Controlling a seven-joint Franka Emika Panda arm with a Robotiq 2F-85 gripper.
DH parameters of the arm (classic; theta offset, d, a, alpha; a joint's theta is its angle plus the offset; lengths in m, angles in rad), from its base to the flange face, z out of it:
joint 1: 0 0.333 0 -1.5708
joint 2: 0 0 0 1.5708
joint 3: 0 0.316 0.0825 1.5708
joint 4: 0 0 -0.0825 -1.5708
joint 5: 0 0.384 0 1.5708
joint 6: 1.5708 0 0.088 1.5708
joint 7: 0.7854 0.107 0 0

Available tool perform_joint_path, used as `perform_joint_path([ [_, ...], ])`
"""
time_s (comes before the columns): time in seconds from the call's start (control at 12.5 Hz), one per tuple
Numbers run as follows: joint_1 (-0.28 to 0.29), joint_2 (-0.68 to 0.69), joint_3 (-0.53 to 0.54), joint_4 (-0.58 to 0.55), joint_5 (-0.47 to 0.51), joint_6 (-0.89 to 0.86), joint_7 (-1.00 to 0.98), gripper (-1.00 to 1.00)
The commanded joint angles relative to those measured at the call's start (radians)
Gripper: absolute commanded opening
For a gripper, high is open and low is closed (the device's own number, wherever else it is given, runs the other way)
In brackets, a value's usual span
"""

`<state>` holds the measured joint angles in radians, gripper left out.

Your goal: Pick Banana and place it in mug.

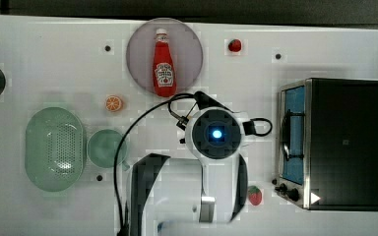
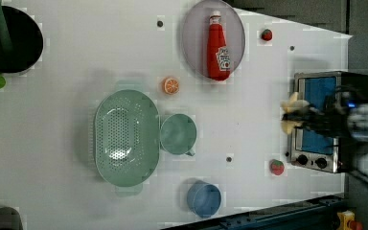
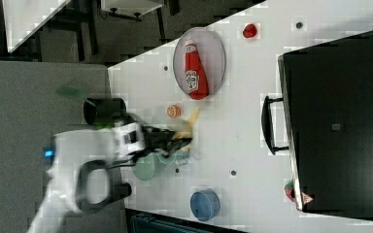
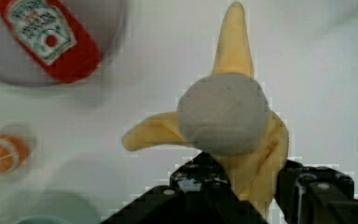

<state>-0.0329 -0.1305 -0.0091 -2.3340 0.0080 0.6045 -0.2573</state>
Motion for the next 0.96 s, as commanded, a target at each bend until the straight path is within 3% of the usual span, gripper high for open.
perform_joint_path([
  [0.08, 0.005, -0.076, -0.009, 0.095, -0.01, -0.187, -0.017, -0.26],
  [0.4, 0.019, -0.134, 0.06, 0.143, 0.005, -0.316, 0.07, -0.26],
  [0.72, 0.049, -0.131, 0.207, 0.142, 0.015, -0.321, 0.3, -0.26],
  [0.96, 0.058, -0.087, 0.325, 0.141, 0.083, -0.302, 0.463, -0.26],
])
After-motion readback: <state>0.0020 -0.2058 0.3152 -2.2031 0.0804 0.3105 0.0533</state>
